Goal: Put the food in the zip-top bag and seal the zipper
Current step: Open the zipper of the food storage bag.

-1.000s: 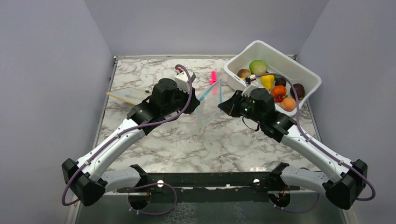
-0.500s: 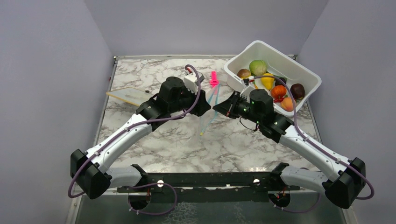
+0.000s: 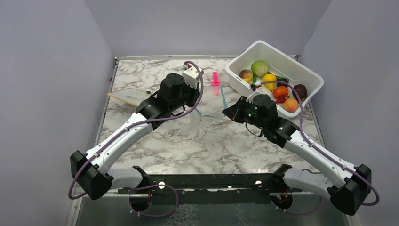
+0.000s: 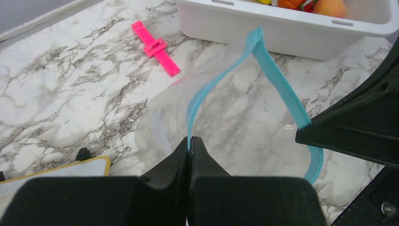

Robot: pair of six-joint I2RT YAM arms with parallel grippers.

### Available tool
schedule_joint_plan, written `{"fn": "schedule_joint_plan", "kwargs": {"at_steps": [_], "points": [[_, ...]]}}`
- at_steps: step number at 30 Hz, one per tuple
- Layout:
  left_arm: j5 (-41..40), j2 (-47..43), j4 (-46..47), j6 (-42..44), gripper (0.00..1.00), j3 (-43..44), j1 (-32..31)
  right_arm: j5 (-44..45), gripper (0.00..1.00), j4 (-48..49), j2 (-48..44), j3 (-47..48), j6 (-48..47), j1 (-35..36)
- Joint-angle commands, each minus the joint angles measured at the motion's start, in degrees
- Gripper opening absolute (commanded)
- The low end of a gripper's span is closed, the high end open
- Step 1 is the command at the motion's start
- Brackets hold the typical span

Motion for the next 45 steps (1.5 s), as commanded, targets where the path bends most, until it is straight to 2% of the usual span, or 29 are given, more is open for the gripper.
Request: {"fn": "schedule_joint_plan", "kwargs": {"at_steps": [1, 4, 10, 17, 22, 25, 32, 38, 41, 45], "points": [[-4.9, -2.2, 2.7, 2.7, 0.0, -0.8, -0.1, 2.2, 0.01, -0.6, -1.9, -4.3, -1.1, 0.2], [-5.6, -3.0, 5.4, 2.7, 0.0, -3.5, -0.2, -0.3, 0.01, 1.7, -1.2, -7.0, -0.7, 0.3], [1.7, -4.2, 9.1, 4.5, 0.0, -8.3, -0.2, -3.4, 0.05, 1.4, 0.1, -5.9, -2.8, 0.3], [3.2, -5.7, 9.1, 5.4, 0.0, -11.2, -0.3, -8.5, 0.43, -3.2, 2.0, 4.0, -9.5, 0.2], [4.7, -7.1, 11.3, 5.7, 0.0, -13.4, -0.3, -4.4, 0.55, -8.4, 3.8, 11.3, -13.9, 0.2], [4.8, -8.1, 13.2, 5.7, 0.0, -15.7, -0.3, -3.6, 0.57, -8.7, 4.0, 13.5, -16.6, 0.2], [8.3, -9.6, 14.4, 5.1, 0.0, -17.1, -0.3, 8.5, 0.61, -10.1, 5.2, 18.0, -23.2, 0.2], [9.5, -11.0, 14.1, 5.0, 0.0, -17.4, -0.3, 19.6, 0.61, -16.2, 13.6, 27.8, -34.2, 0.1], [9.5, -12.3, 14.2, 5.1, 0.0, -17.8, -0.3, 28.7, 0.63, -18.4, 18.8, 32.5, -36.7, -0.2], [10.0, -14.0, 15.3, 5.2, 0.0, -18.8, -0.3, 30.4, 0.66, -16.9, 23.3, 36.3, -40.1, -3.0]]}}
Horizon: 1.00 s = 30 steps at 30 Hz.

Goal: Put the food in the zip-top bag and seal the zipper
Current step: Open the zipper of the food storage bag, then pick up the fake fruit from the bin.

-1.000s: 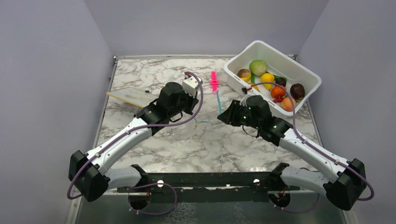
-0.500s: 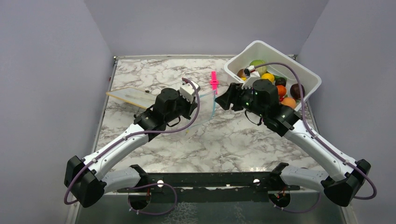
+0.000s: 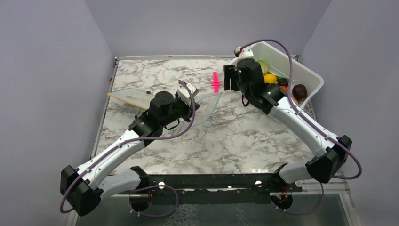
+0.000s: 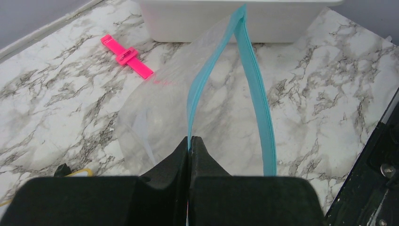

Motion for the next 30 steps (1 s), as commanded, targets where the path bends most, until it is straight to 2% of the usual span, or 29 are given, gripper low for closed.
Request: {"fn": "schedule_joint_plan", "kwargs": {"at_steps": [1, 3, 19, 22, 26, 30], "points": [[2.2, -2.7, 2.7, 0.1, 0.0, -1.3, -0.1, 7.0, 0.68, -0.6, 3.6, 3.6, -6.4, -3.3], [2.7, -3.0, 3.0, -0.1, 0.0, -1.8, -0.1, 4.1, 0.75, 0.2, 5.1, 4.6, -6.4, -6.6], [4.2, -1.7, 4.1, -1.5, 0.0, -2.8, -0.4, -13.7, 0.76, 6.1, 16.2, 6.3, -6.7, -27.1], [4.1, -1.9, 4.2, -1.5, 0.0, -3.1, -0.6, -13.4, 0.76, 6.7, 19.8, 7.2, -7.3, -29.8], [4.4, -1.7, 4.4, -1.4, 0.0, -3.2, -0.9, -15.7, 0.82, 8.4, 24.6, 8.5, -7.3, -33.0], [4.3, -1.7, 4.2, -1.2, 0.0, -3.2, -0.9, -16.2, 0.81, 10.1, 28.6, 9.6, -7.0, -35.8]]}}
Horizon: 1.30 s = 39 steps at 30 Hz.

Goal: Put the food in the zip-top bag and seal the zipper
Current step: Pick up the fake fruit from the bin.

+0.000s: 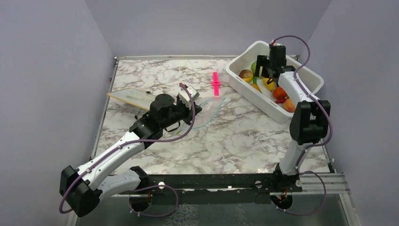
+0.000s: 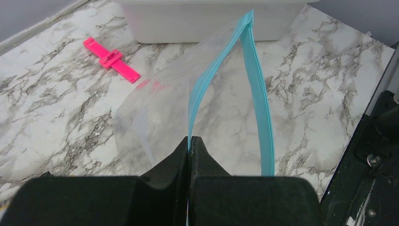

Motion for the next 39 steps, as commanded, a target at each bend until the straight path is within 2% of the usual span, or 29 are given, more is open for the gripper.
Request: {"fn": "schedule_joint_plan", "kwargs": {"at_steps": [1, 7, 15, 27, 31, 34, 39], "points": [[1.3, -0.2, 1.5, -0.3, 0.0, -0.4, -0.2, -3.1, 0.8, 4.1, 3.7, 3.1, -0.6, -2.4], [1.2, -0.2, 1.6, 0.0, 0.0, -0.5, -0.3, -1.1, 0.78, 3.8, 9.9, 6.0, -1.9, -3.9], [1.1, 0.2, 2.1, 0.0, 0.0, -0.8, -0.4, -0.2, 0.82, 3.2, 15.4, 9.2, -1.4, -5.3], [1.2, 0.4, 2.5, -0.1, 0.0, -1.1, -0.6, 3.7, 0.83, 3.4, 18.6, 7.9, -0.4, -6.0], [1.1, 0.4, 2.6, -0.1, 0.0, -1.2, -0.7, 4.2, 0.79, 4.6, 18.9, 7.6, -1.5, -6.2], [1.1, 0.4, 2.6, -0.1, 0.0, -1.2, -0.7, 3.8, 0.76, 7.7, 18.5, 6.2, -2.8, -6.2], [1.0, 0.5, 2.6, -0.1, 0.0, -1.2, -0.8, 1.5, 0.79, 9.5, 19.7, 7.1, -4.3, -6.4]]}}
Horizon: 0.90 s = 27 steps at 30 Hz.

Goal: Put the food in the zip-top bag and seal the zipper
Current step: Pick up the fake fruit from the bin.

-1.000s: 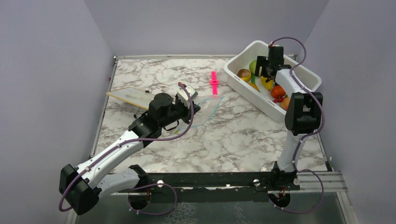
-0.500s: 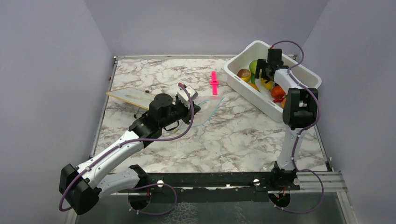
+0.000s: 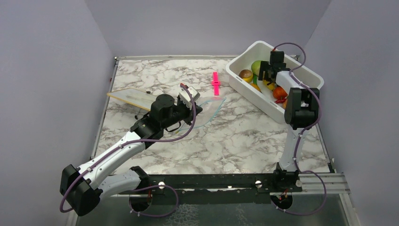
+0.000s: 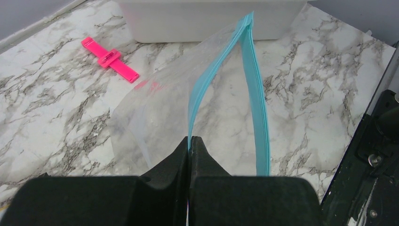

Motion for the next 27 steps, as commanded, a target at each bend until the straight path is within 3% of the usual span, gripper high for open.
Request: {"fn": "schedule_joint_plan", "kwargs": {"at_steps": [1, 14, 27], "points": [[0.9, 0.1, 1.6, 0.0, 0.0, -0.6, -0.6, -1.0, 0.79, 3.6, 1.6, 0.9, -1.8, -0.5], [1.0, -0.4, 1.6, -0.1, 0.0, -0.6, -0.6, 1.5, 0.46, 2.6, -0.7, -0.7, -1.1, -0.5], [1.0, -0.4, 1.6, -0.3, 0.0, -0.7, -0.7, 0.0, 0.37, -1.0, -9.9, -4.2, 1.8, -0.5]]}}
